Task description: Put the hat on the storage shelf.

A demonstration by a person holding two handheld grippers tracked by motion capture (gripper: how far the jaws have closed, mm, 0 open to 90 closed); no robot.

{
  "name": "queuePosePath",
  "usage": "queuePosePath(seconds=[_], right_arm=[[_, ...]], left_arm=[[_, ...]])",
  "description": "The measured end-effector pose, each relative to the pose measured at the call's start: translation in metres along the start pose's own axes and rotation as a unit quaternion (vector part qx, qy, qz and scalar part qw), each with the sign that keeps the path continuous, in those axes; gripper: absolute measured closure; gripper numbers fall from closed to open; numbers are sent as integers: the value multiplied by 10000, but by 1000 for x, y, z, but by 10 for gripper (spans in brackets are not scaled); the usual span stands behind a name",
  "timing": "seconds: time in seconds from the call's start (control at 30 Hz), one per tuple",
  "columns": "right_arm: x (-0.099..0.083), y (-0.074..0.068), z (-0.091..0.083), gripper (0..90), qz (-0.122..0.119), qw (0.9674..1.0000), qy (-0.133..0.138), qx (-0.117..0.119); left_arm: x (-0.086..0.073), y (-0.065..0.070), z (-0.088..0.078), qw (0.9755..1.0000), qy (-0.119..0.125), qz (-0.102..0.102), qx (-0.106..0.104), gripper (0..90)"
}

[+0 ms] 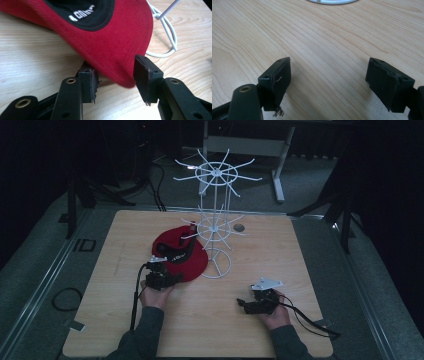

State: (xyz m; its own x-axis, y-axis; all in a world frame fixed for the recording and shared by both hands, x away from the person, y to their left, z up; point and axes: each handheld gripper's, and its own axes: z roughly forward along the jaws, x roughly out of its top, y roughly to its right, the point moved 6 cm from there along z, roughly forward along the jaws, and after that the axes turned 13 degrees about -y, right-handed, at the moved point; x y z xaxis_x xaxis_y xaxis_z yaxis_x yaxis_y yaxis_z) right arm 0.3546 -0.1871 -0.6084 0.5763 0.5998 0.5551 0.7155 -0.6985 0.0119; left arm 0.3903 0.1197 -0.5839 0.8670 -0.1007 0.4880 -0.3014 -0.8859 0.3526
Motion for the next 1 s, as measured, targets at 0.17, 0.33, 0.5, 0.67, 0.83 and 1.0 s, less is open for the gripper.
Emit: queuePosePath(seconds=[0.17,0.33,0.5,0.67,0.83,1.0], right_arm=[[0,0,0,200,4,10000,0,1],[0,0,0,201,5,10000,0,2],[0,0,0,200,3,10000,0,2],[0,0,0,201,4,10000,2,1],[0,0,0,201,3,10000,0,1],[0,0,0,201,1,10000,1,1]], left_arm=[[4,-3,8,9998,-145,-45,-84,593],[8,-7,10,9997,-177,-20,-190,599],[12,-10,11,9993,-173,24,-339,642],[11,-10,6,9996,-32,26,-269,716],[7,-17,-3,9996,218,-8,-186,791],[8,-23,-16,9991,430,14,37,855]])
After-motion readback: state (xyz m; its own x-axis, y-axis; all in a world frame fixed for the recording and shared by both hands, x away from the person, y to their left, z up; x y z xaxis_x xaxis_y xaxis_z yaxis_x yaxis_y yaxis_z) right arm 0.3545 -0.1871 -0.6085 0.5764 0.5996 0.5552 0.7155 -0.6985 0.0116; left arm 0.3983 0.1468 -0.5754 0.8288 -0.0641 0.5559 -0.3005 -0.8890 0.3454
